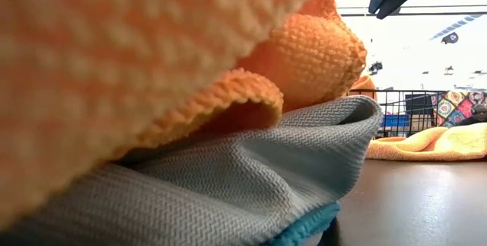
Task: Sort microfiber towel by color & place in baskets
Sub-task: Put the blue microfiber towel into the left black wire basket
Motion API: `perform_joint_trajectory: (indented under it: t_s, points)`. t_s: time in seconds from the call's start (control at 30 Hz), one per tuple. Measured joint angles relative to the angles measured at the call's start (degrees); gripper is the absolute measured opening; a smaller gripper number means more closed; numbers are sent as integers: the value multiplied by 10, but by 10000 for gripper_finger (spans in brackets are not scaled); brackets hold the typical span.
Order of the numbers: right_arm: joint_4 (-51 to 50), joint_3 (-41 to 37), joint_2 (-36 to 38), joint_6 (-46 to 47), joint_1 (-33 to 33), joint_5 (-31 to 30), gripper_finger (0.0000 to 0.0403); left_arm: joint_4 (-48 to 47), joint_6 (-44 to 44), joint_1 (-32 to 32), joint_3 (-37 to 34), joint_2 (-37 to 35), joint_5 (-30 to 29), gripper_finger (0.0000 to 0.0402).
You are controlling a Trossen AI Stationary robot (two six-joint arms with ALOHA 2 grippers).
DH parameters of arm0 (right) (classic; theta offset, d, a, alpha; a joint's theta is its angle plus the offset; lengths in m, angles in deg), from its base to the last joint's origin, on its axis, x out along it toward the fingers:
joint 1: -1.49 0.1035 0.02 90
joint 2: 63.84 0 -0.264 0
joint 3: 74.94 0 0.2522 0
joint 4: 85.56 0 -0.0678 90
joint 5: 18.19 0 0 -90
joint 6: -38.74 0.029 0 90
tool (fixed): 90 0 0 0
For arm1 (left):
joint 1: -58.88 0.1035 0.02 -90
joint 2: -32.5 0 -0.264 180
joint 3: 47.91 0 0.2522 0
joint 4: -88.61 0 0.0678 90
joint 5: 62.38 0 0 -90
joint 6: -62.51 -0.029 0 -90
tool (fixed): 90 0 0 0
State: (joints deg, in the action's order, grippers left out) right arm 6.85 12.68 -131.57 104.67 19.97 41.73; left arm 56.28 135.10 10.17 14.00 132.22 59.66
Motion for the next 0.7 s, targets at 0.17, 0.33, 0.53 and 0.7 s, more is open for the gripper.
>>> perform_joint_trajectory:
  t_s: [0.17, 0.33, 0.53, 0.7]
  points:
    - [0, 0, 0, -6, 0, 0, 123, 0, -6, 0, 6, 0, -5, 6]
    - [1, 0, 0, -7, 0, -2, 123, -6, -7, 4, 6, 0, -4, 2]
    - [5, 0, 0, -7, 0, -15, 123, -34, -46, 23, 6, 0, 3, 1]
    - [5, 0, 0, -7, 0, -15, 123, -74, -94, 57, 6, -1, 7, 1]
